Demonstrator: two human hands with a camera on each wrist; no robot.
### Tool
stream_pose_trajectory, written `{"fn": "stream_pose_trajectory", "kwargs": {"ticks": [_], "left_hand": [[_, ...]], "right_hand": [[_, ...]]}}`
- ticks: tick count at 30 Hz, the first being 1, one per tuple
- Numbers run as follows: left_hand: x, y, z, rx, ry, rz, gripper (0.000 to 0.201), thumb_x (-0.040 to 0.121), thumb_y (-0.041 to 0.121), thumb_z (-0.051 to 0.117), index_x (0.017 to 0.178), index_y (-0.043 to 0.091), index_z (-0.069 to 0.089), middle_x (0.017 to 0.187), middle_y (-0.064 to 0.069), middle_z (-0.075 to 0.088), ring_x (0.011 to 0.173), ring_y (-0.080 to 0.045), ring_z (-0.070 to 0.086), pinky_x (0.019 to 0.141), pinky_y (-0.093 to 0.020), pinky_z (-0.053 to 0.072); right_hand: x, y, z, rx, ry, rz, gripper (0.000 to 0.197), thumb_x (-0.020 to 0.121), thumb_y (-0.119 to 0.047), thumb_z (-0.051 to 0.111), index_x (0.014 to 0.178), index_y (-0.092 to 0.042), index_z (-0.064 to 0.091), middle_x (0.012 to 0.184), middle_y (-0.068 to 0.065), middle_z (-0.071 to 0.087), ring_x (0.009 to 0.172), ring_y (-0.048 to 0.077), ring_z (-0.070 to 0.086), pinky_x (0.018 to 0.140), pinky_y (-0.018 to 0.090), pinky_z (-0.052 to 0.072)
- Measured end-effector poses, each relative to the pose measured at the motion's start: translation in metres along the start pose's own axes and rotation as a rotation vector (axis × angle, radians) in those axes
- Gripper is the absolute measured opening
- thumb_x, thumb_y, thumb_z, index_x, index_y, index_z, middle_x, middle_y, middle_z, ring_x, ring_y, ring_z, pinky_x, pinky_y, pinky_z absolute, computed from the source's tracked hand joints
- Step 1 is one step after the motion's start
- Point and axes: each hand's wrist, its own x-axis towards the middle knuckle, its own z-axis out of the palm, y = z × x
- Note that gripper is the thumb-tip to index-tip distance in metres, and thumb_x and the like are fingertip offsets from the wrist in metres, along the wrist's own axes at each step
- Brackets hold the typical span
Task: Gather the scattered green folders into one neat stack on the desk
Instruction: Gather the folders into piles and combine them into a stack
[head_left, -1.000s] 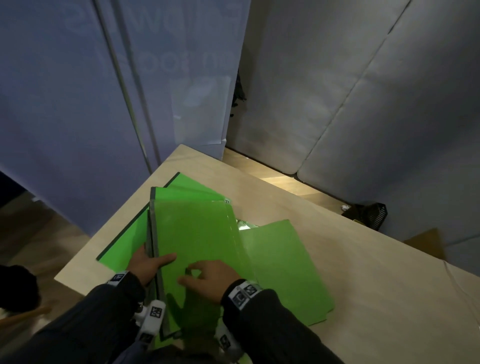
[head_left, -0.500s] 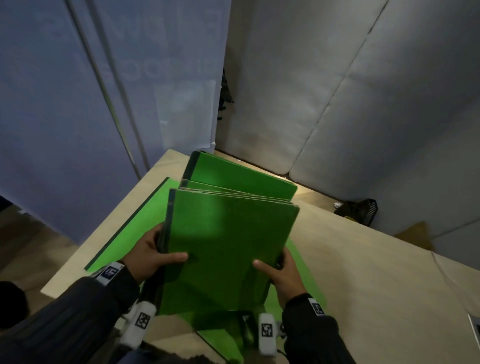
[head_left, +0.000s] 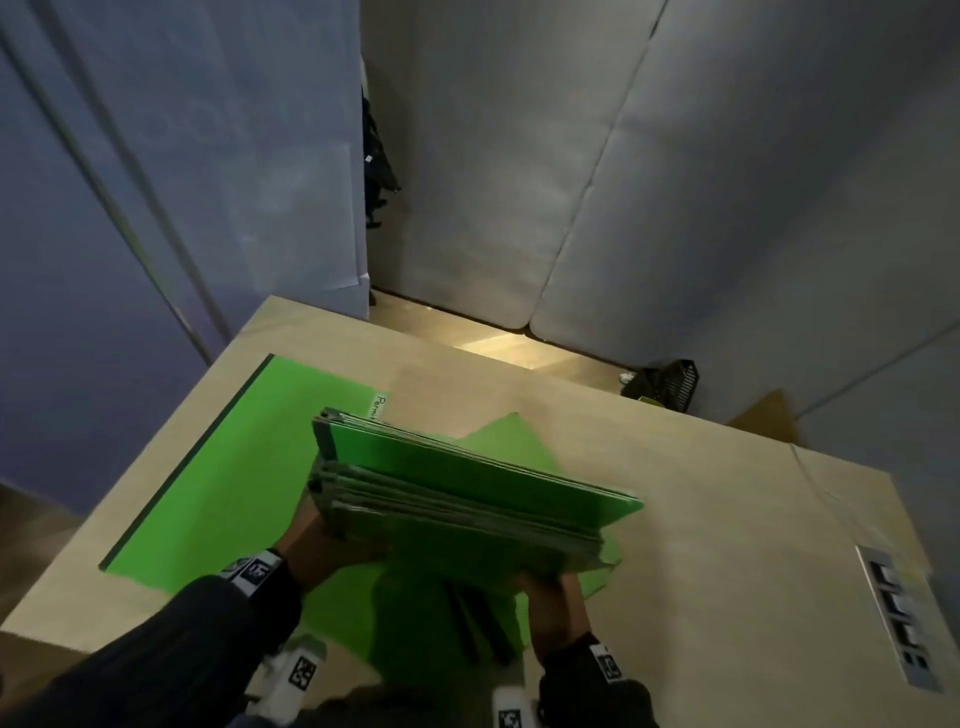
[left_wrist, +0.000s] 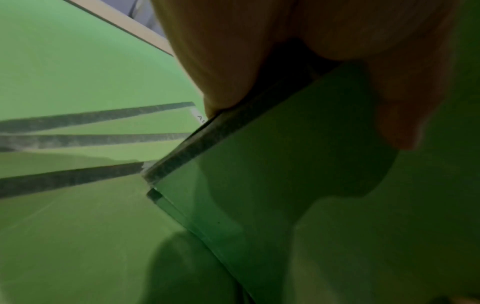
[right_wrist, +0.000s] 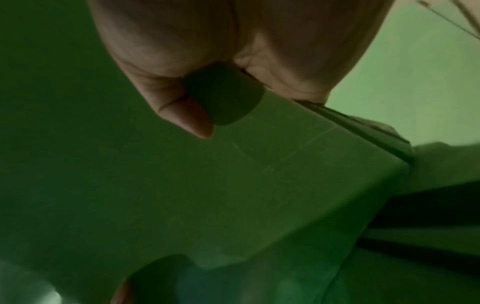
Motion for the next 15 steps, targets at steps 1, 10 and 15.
{"fn": "stream_pose_trajectory", "kwargs": {"ticks": [1,10,15], "left_hand": [[0.002,0.0,0.001,0.026,0.009,0.018,0.093,0.03,0.058,0.092,0.097,-0.002,0.068,0.09,-0.01,0.076,0.084,-0.012,0.073,0.069,-0.035,0.062],[0.009,0.041,0.0,0.019,-0.076,-0.039,0.06,0.035,0.051,0.093,0.087,0.024,0.079,0.094,0.003,0.079,0.089,-0.017,0.074,0.078,-0.035,0.06],[0.001,0.01,0.004,0.175,-0.057,-0.163,0.058,0.04,0.044,0.09,0.09,0.021,0.073,0.086,0.007,0.078,0.085,-0.01,0.073,0.084,-0.048,0.058]], "right_hand": [[0.001,-0.004,0.004,-0.022,-0.012,0.004,0.014,0.086,-0.021,0.074,0.083,-0.015,0.062,0.078,-0.004,0.072,0.077,0.004,0.067,0.064,0.011,0.052],[0.009,0.001,-0.01,-0.064,0.119,0.018,0.017,0.092,0.008,0.057,0.095,-0.004,0.068,0.104,0.009,0.073,0.098,0.025,0.068,0.093,0.041,0.053],[0.009,0.02,0.001,-0.118,0.114,0.092,0.031,0.089,0.008,0.056,0.112,-0.009,0.069,0.11,0.005,0.077,0.106,0.024,0.07,0.102,0.056,0.048]]}}
